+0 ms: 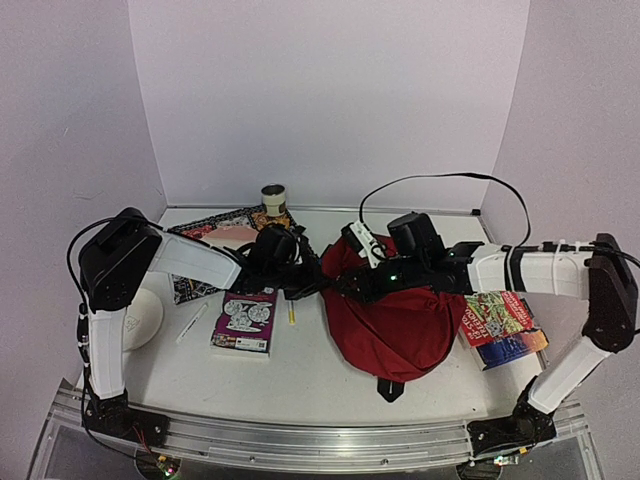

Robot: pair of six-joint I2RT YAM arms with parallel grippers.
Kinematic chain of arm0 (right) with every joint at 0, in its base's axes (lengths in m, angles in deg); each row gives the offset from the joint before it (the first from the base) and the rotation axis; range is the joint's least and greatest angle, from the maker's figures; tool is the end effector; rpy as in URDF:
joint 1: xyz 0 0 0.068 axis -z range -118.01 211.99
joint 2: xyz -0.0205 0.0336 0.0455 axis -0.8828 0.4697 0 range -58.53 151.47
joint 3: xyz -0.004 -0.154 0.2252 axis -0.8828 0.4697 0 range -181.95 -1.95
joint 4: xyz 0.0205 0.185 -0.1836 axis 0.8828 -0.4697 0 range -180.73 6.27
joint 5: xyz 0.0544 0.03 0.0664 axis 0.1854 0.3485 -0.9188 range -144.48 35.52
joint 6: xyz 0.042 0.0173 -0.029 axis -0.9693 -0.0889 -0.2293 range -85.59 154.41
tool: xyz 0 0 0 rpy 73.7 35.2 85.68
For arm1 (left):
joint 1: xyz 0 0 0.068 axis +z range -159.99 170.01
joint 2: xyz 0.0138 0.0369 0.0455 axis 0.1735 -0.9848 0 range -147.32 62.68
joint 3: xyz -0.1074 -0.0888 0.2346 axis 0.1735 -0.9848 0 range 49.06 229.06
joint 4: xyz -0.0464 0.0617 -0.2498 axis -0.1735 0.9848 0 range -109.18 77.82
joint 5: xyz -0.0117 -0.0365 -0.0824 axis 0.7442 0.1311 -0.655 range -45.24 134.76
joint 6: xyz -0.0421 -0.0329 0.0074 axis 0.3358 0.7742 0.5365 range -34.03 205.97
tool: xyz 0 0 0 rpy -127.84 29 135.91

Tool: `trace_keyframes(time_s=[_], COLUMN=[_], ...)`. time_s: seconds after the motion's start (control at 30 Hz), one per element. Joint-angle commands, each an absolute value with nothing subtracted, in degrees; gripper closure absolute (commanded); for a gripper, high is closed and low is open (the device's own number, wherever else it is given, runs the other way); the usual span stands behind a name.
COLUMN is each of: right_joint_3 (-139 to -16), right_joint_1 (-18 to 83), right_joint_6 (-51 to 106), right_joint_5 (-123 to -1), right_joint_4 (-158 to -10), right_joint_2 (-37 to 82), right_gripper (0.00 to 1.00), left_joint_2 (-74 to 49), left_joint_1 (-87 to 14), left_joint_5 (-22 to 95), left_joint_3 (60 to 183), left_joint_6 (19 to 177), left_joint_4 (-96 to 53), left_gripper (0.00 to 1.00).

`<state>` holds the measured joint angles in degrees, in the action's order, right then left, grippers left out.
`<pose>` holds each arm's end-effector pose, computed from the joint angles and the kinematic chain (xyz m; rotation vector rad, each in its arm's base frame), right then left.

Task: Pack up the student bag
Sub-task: Unzip the largest pocket of the student bag, then hold the largest pocket of the student bag.

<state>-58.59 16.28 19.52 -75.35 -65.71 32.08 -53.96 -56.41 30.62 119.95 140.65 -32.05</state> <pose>0.2442 0.2684 0.2609 -0.7799 1.8095 1.0530 0.2994 -0.3272 0.1570 -0.0111 2.4188 -1.2046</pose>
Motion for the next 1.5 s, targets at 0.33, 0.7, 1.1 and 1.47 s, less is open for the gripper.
trace_keyframes(time_s=[0.33,0.7,1.1,1.47], right_joint_3=[-56.1,-57.4,-58.7,-58.6], right_joint_1=[9.7,6.8,6.8,6.7], right_joint_6=[22.2,21.7,21.4,21.8], right_joint_5=[-78.8,-80.6,-68.3,-68.9], right_joint_4=[-71.6,-68.1,-59.7,-54.8], right_joint_2=[19.6,22.6,27.2,31.2], right_gripper=[1.0,1.0,1.0,1.0], left_joint_2=[-60.1,-68.1,-52.1,-38.7], left_joint_1=[-53.5,-52.5,-52.5,-55.2], left_joint_5=[36.7,43.5,43.8,34.8], left_joint_3=[142.8,155.1,141.3,124.9], left_joint_6=[122.9,109.3,119.6,135.1], left_joint_4=[-16.2,-9.1,-7.0,-7.1], left_gripper=[1.0,1.0,0.25,0.01])
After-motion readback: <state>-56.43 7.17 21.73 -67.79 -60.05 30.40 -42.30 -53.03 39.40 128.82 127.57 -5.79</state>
